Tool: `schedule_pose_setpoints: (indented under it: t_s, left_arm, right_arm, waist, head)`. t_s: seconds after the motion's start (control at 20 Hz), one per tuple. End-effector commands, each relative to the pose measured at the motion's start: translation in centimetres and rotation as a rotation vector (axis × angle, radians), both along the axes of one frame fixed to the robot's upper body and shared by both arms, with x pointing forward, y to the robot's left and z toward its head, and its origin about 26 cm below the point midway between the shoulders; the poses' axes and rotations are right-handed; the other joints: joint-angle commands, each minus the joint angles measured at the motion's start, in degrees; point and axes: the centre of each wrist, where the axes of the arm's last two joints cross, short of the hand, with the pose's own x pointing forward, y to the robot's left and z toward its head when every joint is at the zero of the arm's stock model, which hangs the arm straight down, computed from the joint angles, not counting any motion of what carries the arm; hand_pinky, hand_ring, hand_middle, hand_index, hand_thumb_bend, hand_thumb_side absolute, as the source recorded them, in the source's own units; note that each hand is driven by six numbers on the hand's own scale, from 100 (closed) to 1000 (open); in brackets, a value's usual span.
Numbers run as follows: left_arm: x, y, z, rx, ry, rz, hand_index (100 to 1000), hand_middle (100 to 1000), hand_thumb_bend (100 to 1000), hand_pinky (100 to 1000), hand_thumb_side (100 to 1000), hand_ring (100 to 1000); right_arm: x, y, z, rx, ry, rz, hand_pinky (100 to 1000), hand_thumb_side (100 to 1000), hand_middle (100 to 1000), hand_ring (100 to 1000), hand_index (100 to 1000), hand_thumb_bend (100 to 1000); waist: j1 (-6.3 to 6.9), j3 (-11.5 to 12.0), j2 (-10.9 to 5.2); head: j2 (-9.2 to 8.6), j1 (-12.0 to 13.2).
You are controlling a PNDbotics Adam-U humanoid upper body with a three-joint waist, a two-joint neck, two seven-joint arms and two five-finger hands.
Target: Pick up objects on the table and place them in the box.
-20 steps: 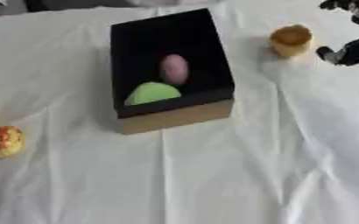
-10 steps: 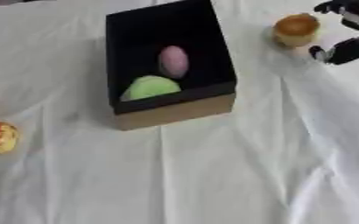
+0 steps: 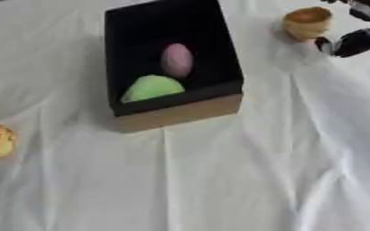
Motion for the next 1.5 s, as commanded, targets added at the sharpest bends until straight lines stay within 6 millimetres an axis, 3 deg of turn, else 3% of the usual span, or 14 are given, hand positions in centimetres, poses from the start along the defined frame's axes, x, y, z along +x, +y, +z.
schedule_pose_setpoints:
  t_s: [0.05,0.4,0.65,1.0,1.5]
  left_arm:
    - [-0.3,0.1,0.9,0.014,-0.029,-0.003,808,784,891,673,612,818]
    - [-0.2,0.1,1.0,0.009,-0.031,-0.01,808,784,891,673,609,818]
    - [-0.2,0.1,1.1,0.004,-0.033,-0.01,808,785,889,674,609,819]
    - [-0.2,0.0,1.1,0.004,-0.036,-0.014,808,785,885,674,608,819]
    - [-0.3,0.3,0.8,0.012,-0.023,-0.001,808,786,884,675,611,820]
  right_arm:
    - [-0.3,0.0,1.5,-0.018,-0.045,-0.002,865,296,867,928,953,267]
    - [0.3,-0.1,1.1,-0.028,-0.014,-0.017,860,266,849,923,935,257]
    - [0.6,0.0,0.8,-0.011,0.001,-0.006,842,179,800,893,853,100]
    - [0.7,0.2,0.6,0.011,-0.002,0.001,815,121,736,842,761,100]
    - [-0.5,0.7,1.9,0.036,-0.02,0.011,800,111,721,816,746,100]
  waist:
    - [0.59,0.1,-0.3]
    - [0.5,0.9,0.56]
    - [0.6,0.9,0.88]
    - [0.46,1.2,0.83]
    - [0.27,-0.4,-0.89]
  head:
    - [-0.93,0.0]
    - [-1.51,0.1]
    - [-1.51,0.2]
    - [-1.6,0.3]
    - [-0.32,0.8]
